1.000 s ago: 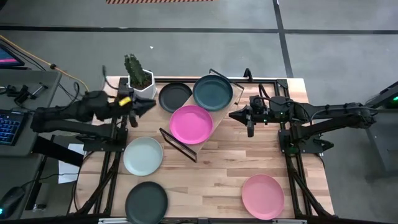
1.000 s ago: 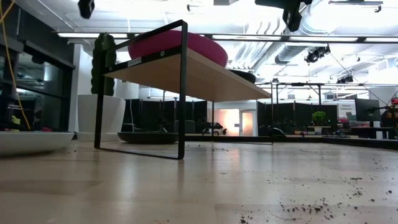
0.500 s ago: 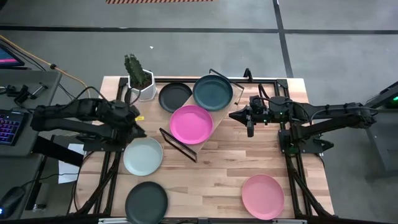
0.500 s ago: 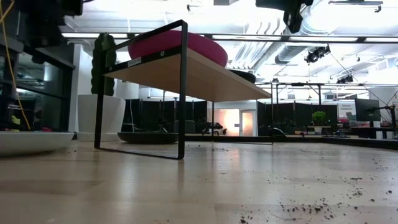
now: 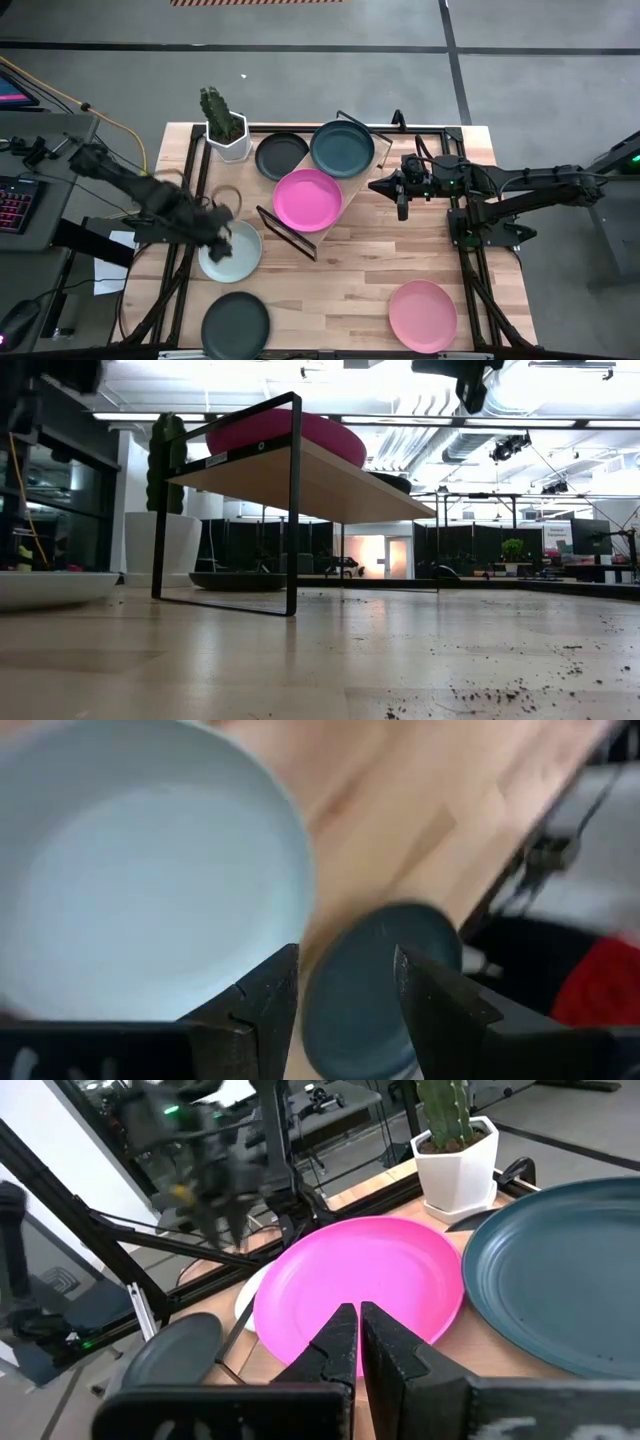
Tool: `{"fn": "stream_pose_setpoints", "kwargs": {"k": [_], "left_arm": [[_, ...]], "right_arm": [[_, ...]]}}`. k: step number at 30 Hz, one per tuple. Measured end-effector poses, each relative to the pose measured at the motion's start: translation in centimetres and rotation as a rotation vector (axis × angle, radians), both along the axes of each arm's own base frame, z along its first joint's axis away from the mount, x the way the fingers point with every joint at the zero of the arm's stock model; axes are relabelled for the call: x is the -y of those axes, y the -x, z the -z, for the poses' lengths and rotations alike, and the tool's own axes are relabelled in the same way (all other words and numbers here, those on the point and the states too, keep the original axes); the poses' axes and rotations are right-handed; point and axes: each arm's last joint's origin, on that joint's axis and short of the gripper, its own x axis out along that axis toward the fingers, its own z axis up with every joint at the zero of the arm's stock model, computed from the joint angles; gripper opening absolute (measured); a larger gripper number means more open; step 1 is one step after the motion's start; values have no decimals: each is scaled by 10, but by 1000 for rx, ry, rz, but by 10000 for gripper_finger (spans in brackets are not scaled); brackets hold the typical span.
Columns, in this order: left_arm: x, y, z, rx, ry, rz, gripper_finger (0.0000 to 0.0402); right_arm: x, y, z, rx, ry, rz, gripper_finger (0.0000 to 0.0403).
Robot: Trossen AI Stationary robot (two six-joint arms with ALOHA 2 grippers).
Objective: Place and stack plates onto a shelf
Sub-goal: Stack the white plate on top of the dark green plate on the shelf
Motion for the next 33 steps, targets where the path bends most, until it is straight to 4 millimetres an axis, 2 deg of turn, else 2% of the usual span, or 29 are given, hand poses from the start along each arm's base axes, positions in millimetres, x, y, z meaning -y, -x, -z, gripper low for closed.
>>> {"fn": "stream_pose_setpoints", "kwargs": {"k": [4,6,14,20,33], "left_arm": [[41,-15,16,35,-86,130,157],[58,-20,29,-2,-132,167,157],[97,-28,88,-293,-233,199,156],[103,-30,108,-365,-304,210,156],[103,-33,120,-362,-420,321,156]], "right_arm": [[0,1,2,-26,3,-1,0],[0,1,4,-38,3,0,0],[0,2,7,-78,4,0,0],[0,2,7,-79,4,-1,0],[0,2,7,-80,4,0,0]]}}
